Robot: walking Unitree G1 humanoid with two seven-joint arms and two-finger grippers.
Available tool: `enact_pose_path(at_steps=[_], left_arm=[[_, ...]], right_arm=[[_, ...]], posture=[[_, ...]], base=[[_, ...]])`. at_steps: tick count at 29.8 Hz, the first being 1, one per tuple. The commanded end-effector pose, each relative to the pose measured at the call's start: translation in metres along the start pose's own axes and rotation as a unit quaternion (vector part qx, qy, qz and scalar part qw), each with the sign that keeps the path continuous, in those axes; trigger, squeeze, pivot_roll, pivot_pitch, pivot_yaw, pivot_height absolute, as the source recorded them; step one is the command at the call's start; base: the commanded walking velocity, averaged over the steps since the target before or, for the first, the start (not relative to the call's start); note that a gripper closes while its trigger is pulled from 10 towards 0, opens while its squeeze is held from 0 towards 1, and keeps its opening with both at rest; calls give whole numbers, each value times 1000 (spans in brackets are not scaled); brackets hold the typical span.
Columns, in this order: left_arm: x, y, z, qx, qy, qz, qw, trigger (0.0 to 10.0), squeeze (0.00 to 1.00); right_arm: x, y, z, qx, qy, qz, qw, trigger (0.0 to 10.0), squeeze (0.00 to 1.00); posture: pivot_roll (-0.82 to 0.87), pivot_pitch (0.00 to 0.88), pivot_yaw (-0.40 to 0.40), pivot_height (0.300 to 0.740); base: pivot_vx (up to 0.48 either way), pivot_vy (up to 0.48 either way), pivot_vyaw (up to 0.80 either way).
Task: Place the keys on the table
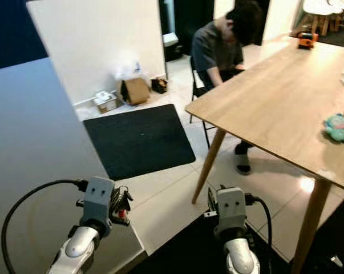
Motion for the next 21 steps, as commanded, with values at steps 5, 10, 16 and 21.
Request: enact_pose_path(at_steps=[5, 10, 16, 21], left_arm=[[-2, 1, 0, 0, -1, 5, 1000, 10000, 0], [-1, 1, 0, 1, -1, 4, 1000, 10000, 0], [-1, 2, 1, 1, -1, 3, 1000, 10000, 0], [-1, 2, 1, 0, 0, 3, 1000, 10000, 0]], right_arm=[[-5, 0, -3, 0, -8, -1, 1000, 10000, 0], [-5, 0, -3, 0, -8, -1, 1000, 10000, 0], [-5, 0, -3, 1, -9, 0, 1000, 10000, 0], [-5, 0, -3, 1, -9, -1, 1000, 10000, 0]], posture=[[2, 157, 118, 740], [3, 157, 117, 740], [3, 158, 116, 740], [3, 158, 117, 740]], base=[[0, 0, -636], [0, 0, -640], [0, 0, -638], [0, 0, -639]])
Point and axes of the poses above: a point about 5 cm out from each wrist's last joint towards the gripper, its own z axis pointing out of the wrist towards the gripper, its own x axis along the axis of the wrist's last joint, y = z × x, the point moved 3 cm from there along z, pointing out of the wrist towards the gripper, and after that the axes turned 1 degree about z, right-handed, at the moved point
